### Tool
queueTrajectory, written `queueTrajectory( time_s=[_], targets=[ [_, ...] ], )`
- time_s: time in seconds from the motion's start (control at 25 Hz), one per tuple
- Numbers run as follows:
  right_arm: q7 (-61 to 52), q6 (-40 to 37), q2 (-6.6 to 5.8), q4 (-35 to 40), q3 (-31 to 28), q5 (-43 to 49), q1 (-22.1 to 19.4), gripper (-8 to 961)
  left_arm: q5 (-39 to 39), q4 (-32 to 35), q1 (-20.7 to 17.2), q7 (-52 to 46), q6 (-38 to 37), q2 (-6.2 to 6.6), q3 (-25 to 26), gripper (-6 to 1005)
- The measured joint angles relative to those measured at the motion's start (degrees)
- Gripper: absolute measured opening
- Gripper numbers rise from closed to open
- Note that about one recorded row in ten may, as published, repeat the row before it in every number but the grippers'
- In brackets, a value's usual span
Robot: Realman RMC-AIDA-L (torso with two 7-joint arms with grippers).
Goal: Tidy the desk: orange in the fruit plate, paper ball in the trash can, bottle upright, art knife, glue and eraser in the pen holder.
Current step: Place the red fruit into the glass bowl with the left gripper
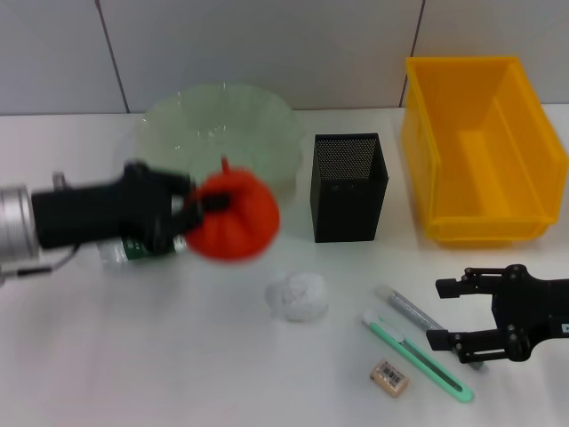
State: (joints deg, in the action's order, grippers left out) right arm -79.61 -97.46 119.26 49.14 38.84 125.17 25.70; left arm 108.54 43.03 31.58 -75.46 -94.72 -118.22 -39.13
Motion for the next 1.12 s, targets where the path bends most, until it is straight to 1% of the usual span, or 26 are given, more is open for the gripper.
queueTrajectory(
  time_s=[0.16, 0.28, 0.32, 0.36, 0.4, 0.44, 0.48, 0.56, 0.64, 0.72, 0.76, 0.8, 0.84, 0.88, 0.96, 1.0, 1.08, 1.12],
  targets=[
    [0.1, 0.0, 0.00, -0.1, 0.0, 0.0, 0.0, 782, -3.6, -0.5, 2.1, -2.6, 11.1, -0.26, -0.1, 96],
    [0.7, 0.0, 0.00, -0.6, 0.0, -0.3, 0.1, 782, -6.0, -2.1, 4.1, -3.2, 19.6, -0.46, -1.0, 70],
    [0.9, 0.0, 0.00, -0.9, 0.0, -0.4, 0.3, 782, -6.7, -2.7, 4.7, -3.2, 21.6, -0.48, -1.2, 67],
    [1.1, 0.0, 0.00, -1.2, 0.1, -0.6, 0.5, 782, -6.7, -2.7, 4.7, -3.2, 21.6, -0.48, -1.2, 64],
    [1.2, 0.0, -0.03, -1.5, 0.1, -0.6, 0.7, 782, -8.4, -4.3, 6.4, -3.0, 27.1, -0.54, -2.0, 62],
    [1.3, 0.0, -0.05, -1.6, 0.1, -0.6, 0.8, 782, -8.4, -4.3, 6.4, -3.0, 27.1, -0.54, -2.0, 59],
    [1.4, 0.0, -0.07, -1.6, 0.1, -0.6, 0.9, 782, -9.2, -5.8, 8.2, -2.8, 32.5, -0.64, -3.3, 56],
    [1.5, 0.0, -0.08, -1.6, 0.1, -0.6, 1.1, 781, -9.5, -6.8, 9.2, -2.8, 36.4, -0.65, -4.6, 68],
    [1.5, 0.0, -0.08, -1.6, 0.1, -0.6, 1.2, 781, -9.7, -8.1, 10.6, -2.8, 41.2, -0.75, -7.0, 80],
    [1.5, 0.0, -0.09, -1.7, 0.1, -0.6, 1.3, 781, -10.6, -8.9, 11.5, -2.7, 44.3, -0.87, -9.7, 92],
    [1.5, 0.0, -0.08, -1.7, 0.1, -0.6, 1.3, 781, -11.7, -9.5, 11.9, -2.7, 46.2, -0.94, -11.8, 98],
    [1.5, 0.0, -0.08, -1.7, 0.1, -0.6, 1.3, 781, -12.7, -9.8, 12.2, -2.7, 47.3, -0.95, -13.3, 104],
    [1.5, 0.0, -0.08, -1.7, 0.1, -0.6, 1.3, 781, -12.7, -9.8, 12.2, -2.7, 47.3, -0.95, -13.3, 111],
    [1.5, 0.0, -0.08, -1.7, 0.1, -0.6, 1.3, 781, -14.4, -10.2, 12.4, -2.7, 49.0, -0.97, -15.7, 117],
    [1.5, 0.0, -0.08, -1.7, 0.1, -0.6, 1.3, 781, -14.4, -10.2, 12.4, -2.7, 49.0, -0.97, -15.7, 129],
    [1.6, 0.1, -0.08, -1.7, 0.1, -0.6, 1.3, 781, -21.4, -10.6, 12.2, -2.7, 53.1, -0.97, -22.6, 135],
    [1.6, 0.4, -0.12, -1.7, 0.1, -0.6, 1.3, 781, -23.9, -10.5, 12.0, -2.7, 55.2, -0.97, -25.3, 147],
    [1.6, 0.4, -0.14, -1.6, 0.1, -0.6, 1.3, 781, -23.9, -10.5, 12.0, -2.7, 55.2, -0.97, -25.3, 153]
  ],
)
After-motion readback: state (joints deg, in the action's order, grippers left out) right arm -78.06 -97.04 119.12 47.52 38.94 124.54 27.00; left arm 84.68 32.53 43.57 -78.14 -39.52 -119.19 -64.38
